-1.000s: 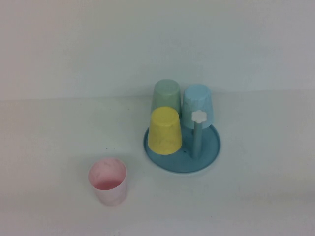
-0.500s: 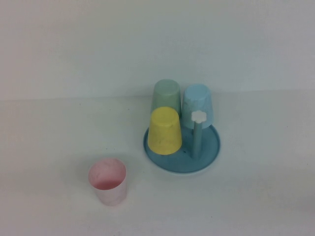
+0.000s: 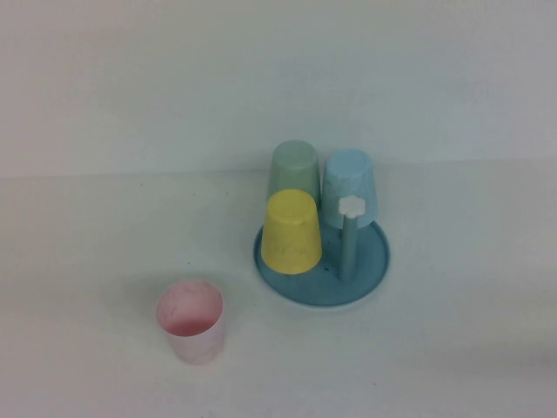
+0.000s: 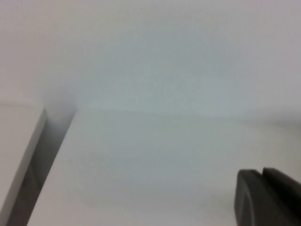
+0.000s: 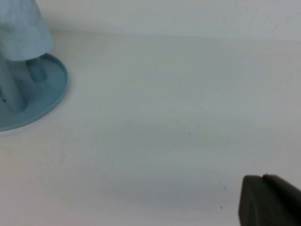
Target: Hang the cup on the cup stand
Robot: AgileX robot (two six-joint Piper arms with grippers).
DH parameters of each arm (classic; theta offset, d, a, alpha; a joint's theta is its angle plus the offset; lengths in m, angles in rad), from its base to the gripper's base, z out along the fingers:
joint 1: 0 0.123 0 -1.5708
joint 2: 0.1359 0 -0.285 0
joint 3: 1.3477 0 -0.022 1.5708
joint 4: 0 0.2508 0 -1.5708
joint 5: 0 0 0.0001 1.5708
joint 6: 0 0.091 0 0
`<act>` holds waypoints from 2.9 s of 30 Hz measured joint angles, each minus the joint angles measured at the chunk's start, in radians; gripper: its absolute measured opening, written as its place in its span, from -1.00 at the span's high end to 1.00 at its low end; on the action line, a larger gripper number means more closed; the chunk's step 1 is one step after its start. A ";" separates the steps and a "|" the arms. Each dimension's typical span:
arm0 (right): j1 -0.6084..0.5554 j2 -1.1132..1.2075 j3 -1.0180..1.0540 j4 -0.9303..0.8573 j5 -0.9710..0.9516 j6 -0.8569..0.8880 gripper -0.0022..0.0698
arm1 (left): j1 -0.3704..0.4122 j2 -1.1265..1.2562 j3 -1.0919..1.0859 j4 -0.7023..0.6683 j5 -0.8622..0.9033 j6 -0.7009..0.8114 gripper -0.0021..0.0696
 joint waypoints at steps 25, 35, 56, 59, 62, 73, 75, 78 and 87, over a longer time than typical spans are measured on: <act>0.022 0.000 0.000 0.325 0.035 -0.341 0.94 | -0.085 1.185 -0.735 -0.497 0.691 0.654 -0.14; 0.022 0.000 0.000 0.335 0.035 -0.379 0.94 | -0.280 1.223 -0.771 -0.214 0.568 0.503 -0.14; 0.022 0.000 0.000 0.357 0.035 -0.406 0.94 | -0.311 1.223 -0.764 -0.137 0.584 0.501 -0.14; 0.022 0.000 0.000 0.357 0.035 -0.408 0.94 | -0.311 1.237 -0.762 -0.139 0.596 0.501 -0.14; 0.022 0.000 0.000 0.358 0.035 -0.408 0.94 | -0.311 1.278 -0.762 -0.142 0.601 0.503 -0.14; 0.022 0.000 0.000 0.365 0.035 -0.421 0.94 | -0.311 1.331 -0.762 -0.143 0.582 0.451 0.35; 0.022 0.000 0.000 0.365 0.035 -0.423 0.94 | -0.311 1.331 -0.762 -0.146 0.577 0.461 0.64; 0.022 0.000 0.000 0.365 0.035 -0.423 0.94 | -0.311 1.331 -0.762 -0.178 0.583 0.522 0.85; 0.022 0.000 0.000 0.367 0.019 -0.423 0.94 | -0.311 1.220 -0.760 -0.540 0.676 0.767 0.91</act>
